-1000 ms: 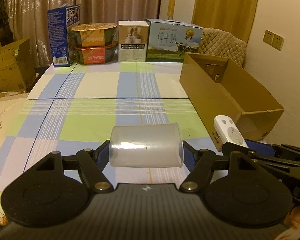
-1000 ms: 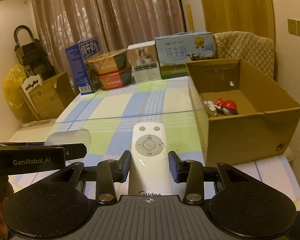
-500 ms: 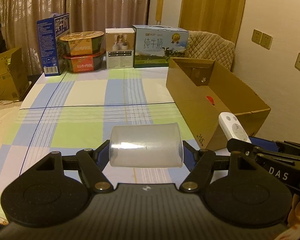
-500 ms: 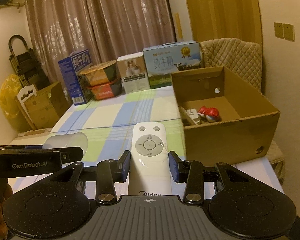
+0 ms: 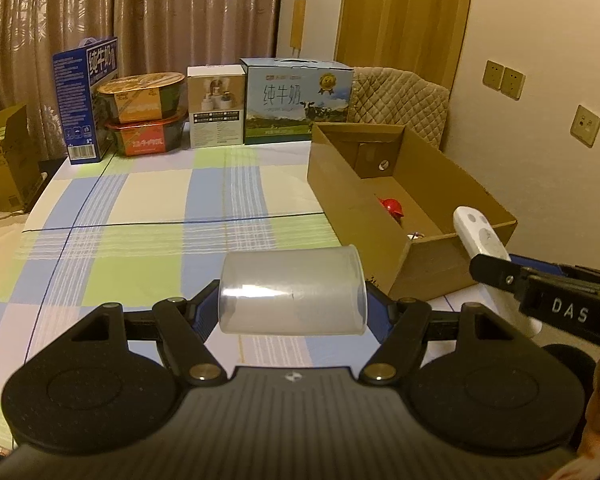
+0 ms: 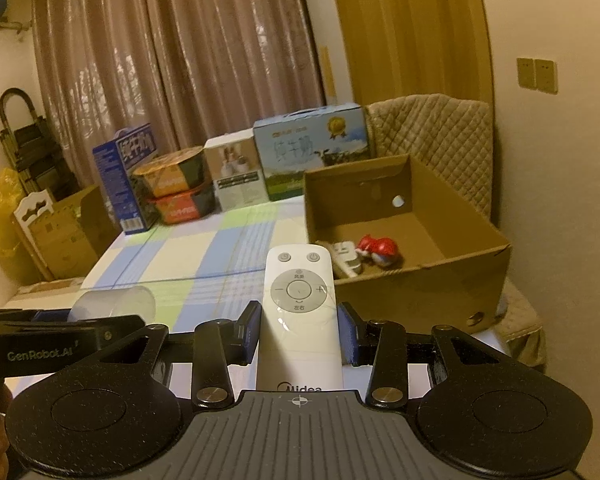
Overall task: Organize rigid objects
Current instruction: 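Lift and carry the remote and clear cup with both tools over the box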
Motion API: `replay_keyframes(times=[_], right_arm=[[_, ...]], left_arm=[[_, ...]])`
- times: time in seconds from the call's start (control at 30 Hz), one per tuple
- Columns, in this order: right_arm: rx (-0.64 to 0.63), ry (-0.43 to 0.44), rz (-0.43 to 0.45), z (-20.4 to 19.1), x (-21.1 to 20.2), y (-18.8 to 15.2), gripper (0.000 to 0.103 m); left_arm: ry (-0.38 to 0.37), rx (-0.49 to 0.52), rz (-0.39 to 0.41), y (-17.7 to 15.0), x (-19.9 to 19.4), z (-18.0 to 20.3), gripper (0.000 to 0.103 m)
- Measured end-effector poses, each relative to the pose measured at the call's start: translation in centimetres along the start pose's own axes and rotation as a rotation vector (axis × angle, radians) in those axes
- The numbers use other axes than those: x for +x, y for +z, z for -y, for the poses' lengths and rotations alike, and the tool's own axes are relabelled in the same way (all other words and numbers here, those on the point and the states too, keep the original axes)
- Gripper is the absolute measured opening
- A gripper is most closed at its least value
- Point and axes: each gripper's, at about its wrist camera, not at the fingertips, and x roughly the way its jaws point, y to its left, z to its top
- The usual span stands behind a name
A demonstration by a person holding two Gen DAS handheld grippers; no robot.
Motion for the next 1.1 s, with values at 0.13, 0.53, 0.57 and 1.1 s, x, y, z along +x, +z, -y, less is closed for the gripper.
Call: replay_keyframes(times=[0.13, 0.53, 0.57, 1.1], right_arm=[[0.01, -0.018, 0.014, 1.0, -0.3, 0.6, 0.037], [0.026, -0.079, 0.047, 4.6, -1.2, 2.1, 0.037], [0.027, -0.083, 0.048, 4.9, -1.2, 2.3, 0.037], [-0.001, -0.123, 0.05, 10.1, 1.1, 5.4, 0.037]], left_arm=[[-0.011, 0.009, -0.002, 0.4, 0.3, 0.5, 0.068], [-0.073, 0.055, 0.008, 1.7, 1.4, 3.3, 0.068], [-0.08, 0.06, 0.008, 1.9, 1.5, 3.7, 0.068], [-0.174, 0.122, -0.011, 5.5, 7.0, 8.8, 0.068]])
